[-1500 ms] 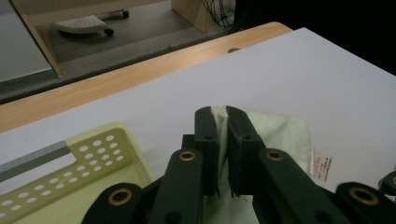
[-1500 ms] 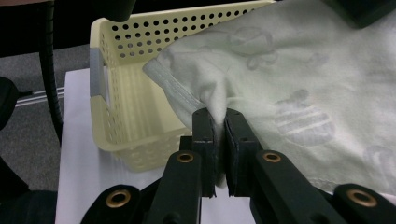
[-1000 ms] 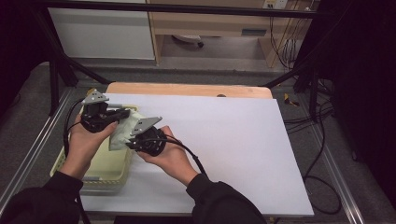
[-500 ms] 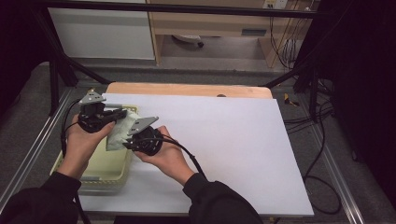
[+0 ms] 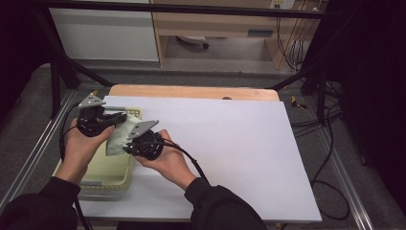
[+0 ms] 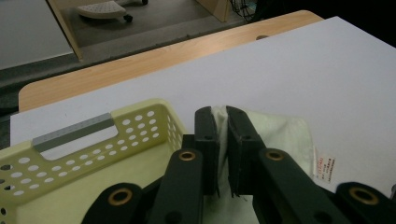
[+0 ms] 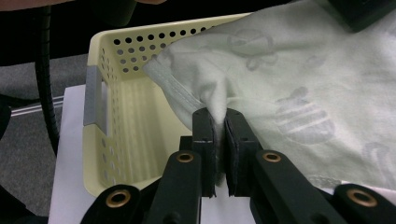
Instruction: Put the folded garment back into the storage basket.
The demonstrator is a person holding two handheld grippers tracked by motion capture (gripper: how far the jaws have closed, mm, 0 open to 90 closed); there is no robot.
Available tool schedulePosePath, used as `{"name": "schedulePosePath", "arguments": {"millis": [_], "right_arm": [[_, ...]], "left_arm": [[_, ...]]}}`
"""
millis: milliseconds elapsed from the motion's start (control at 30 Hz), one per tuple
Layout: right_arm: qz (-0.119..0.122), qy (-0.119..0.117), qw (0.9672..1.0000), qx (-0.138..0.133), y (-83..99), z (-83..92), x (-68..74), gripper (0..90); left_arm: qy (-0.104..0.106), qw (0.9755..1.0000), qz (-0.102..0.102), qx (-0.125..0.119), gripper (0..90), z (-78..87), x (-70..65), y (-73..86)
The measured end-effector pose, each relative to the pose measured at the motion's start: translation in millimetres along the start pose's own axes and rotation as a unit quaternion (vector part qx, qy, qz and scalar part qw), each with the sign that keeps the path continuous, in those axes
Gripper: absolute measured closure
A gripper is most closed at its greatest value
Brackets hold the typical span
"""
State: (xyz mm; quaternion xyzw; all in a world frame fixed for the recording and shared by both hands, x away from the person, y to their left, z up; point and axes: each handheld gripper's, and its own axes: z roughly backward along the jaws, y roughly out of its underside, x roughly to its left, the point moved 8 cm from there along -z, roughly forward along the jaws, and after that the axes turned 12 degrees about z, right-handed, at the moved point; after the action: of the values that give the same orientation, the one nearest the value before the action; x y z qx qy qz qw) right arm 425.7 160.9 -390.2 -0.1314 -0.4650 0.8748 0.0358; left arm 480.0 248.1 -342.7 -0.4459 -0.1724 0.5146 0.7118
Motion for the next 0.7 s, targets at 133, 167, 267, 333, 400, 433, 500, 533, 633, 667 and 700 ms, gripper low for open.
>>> {"name": "schedulePosePath", "arguments": {"millis": [133,167,267,333,400,433,500,533,633,667,700], "right_arm": [[-0.002,-0.002,1.0,0.0,-0.1,-3.1,1.4,84.4],[0.001,-0.002,1.0,0.001,-0.1,-4.1,1.8,84.4],[0.001,-0.002,1.0,0.0,-1.2,-5.2,3.2,84.4],[0.003,-0.001,1.0,0.0,-2.2,-6.2,3.3,84.4],[0.002,-0.003,1.0,0.0,-3.2,-7.3,4.0,84.4],[0.003,-0.003,1.0,0.0,-3.6,-7.8,4.2,84.4],[0.005,-0.003,1.0,0.0,-4.0,-8.4,4.1,84.4],[0.004,-0.003,1.0,0.0,-4.0,-8.8,4.1,84.4],[0.002,-0.002,1.0,0.0,-4.0,-9.0,2.9,84.4],[0.002,-0.001,1.0,-0.001,-4.5,-8.7,2.8,84.4],[0.003,-0.001,1.0,-0.002,-5.1,-8.4,2.7,84.4]], "left_arm": [[0.001,1.0,0.005,0.001,84.0,0.3,3.7,3.5],[0.002,1.0,0.008,0.001,83.9,0.6,4.4,4.0],[0.003,0.9999,0.011,-0.002,84.0,2.7,6.1,4.3],[0.002,0.9999,0.011,-0.002,83.9,3.7,6.8,4.3],[0.001,0.9999,0.01,-0.001,83.9,3.9,6.9,4.4],[0.002,0.9999,0.011,-0.002,83.9,3.8,6.8,4.1],[0.003,0.9999,0.013,-0.003,83.9,3.0,6.4,3.5],[0.003,0.9999,0.012,-0.002,83.9,2.7,6.4,3.7],[0.0,0.9999,0.012,0.0,83.9,3.3,7.5,3.2],[0.0,0.9999,0.015,-0.003,84.0,3.2,7.8,2.5],[0.0,0.9998,0.017,-0.003,83.9,3.1,8.3,2.3]]}}
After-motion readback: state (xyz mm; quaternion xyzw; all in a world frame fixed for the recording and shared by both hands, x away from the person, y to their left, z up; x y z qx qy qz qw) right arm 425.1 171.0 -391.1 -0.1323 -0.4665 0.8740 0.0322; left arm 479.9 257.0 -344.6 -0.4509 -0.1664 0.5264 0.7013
